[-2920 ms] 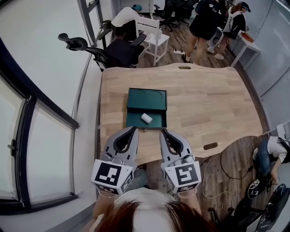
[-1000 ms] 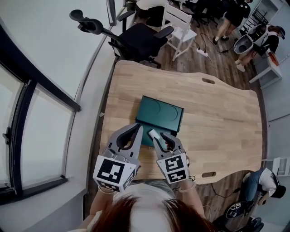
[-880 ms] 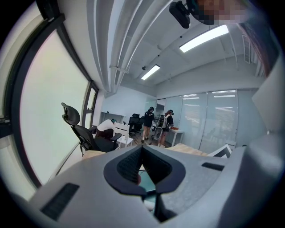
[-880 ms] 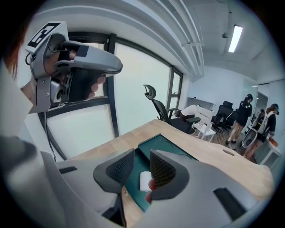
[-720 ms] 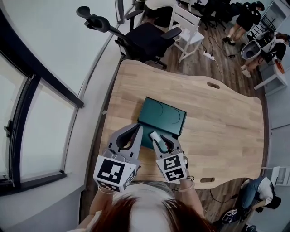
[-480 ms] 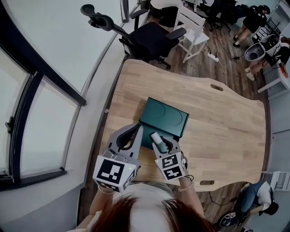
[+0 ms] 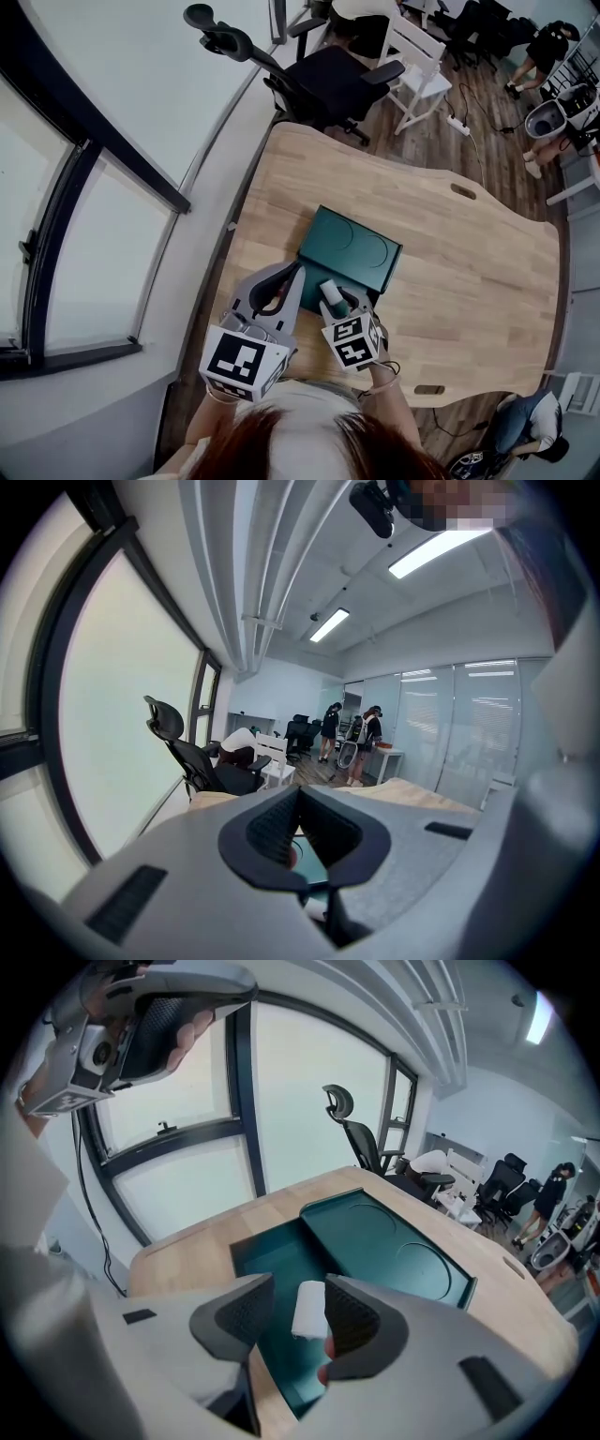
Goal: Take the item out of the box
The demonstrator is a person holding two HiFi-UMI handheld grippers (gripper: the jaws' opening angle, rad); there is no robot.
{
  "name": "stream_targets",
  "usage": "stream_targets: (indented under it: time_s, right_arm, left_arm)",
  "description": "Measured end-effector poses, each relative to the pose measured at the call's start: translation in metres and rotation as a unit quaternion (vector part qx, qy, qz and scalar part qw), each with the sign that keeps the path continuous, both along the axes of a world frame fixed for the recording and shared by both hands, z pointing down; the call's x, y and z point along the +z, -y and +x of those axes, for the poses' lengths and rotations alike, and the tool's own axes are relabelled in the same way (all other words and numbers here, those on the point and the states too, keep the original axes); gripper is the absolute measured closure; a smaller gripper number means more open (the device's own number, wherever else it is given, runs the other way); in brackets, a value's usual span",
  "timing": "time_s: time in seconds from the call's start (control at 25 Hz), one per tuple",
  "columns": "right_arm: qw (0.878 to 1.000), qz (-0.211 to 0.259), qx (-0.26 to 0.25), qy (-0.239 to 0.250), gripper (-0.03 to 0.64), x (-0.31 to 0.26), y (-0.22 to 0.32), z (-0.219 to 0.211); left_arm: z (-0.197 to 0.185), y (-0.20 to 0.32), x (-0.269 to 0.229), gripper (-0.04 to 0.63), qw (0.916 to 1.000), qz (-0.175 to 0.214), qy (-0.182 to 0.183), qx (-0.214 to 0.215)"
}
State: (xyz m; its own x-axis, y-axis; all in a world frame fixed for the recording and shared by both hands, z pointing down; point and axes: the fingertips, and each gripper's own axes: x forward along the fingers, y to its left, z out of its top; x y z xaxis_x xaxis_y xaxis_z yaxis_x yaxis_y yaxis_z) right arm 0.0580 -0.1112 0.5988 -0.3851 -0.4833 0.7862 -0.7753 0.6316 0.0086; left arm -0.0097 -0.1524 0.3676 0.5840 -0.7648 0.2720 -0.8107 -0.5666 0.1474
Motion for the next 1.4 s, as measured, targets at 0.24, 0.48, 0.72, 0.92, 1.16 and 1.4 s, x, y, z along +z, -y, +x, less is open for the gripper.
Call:
stream_targets:
  time_s: [0.24, 0.48, 0.72, 0.92, 1.16, 1.4]
  right_arm:
    - [1.0, -0.024, -0.004, -0.017, 0.42, 0.022, 0.003, 0.0]
    - [0.999, -0.044, 0.001, -0.022, 0.403, 0.039, 0.009, -0.001]
    - [0.998, -0.059, 0.004, -0.024, 0.4, 0.053, 0.013, 0.0]
    - [0.997, -0.073, 0.002, -0.028, 0.396, 0.065, 0.015, 0.002]
    - [0.996, -0.087, 0.006, -0.026, 0.396, 0.078, 0.016, 0.003]
    - [0.995, -0.094, 0.006, -0.027, 0.394, 0.085, 0.016, 0.003]
  left_arm:
    - [0.002, 0.004, 0.003, 0.588, 0.9999, -0.008, 0.007, 0.003]
    - [0.001, 0.01, 0.008, 0.588, 0.9998, -0.015, 0.015, 0.003]
    - [0.005, 0.013, 0.013, 0.588, 0.9995, -0.022, 0.023, 0.005]
    - [0.008, 0.016, 0.016, 0.588, 0.9992, -0.03, 0.026, 0.008]
    - [0.008, 0.019, 0.021, 0.588, 0.9988, -0.037, 0.03, 0.008]
    - [0.009, 0.021, 0.024, 0.588, 0.9986, -0.042, 0.032, 0.008]
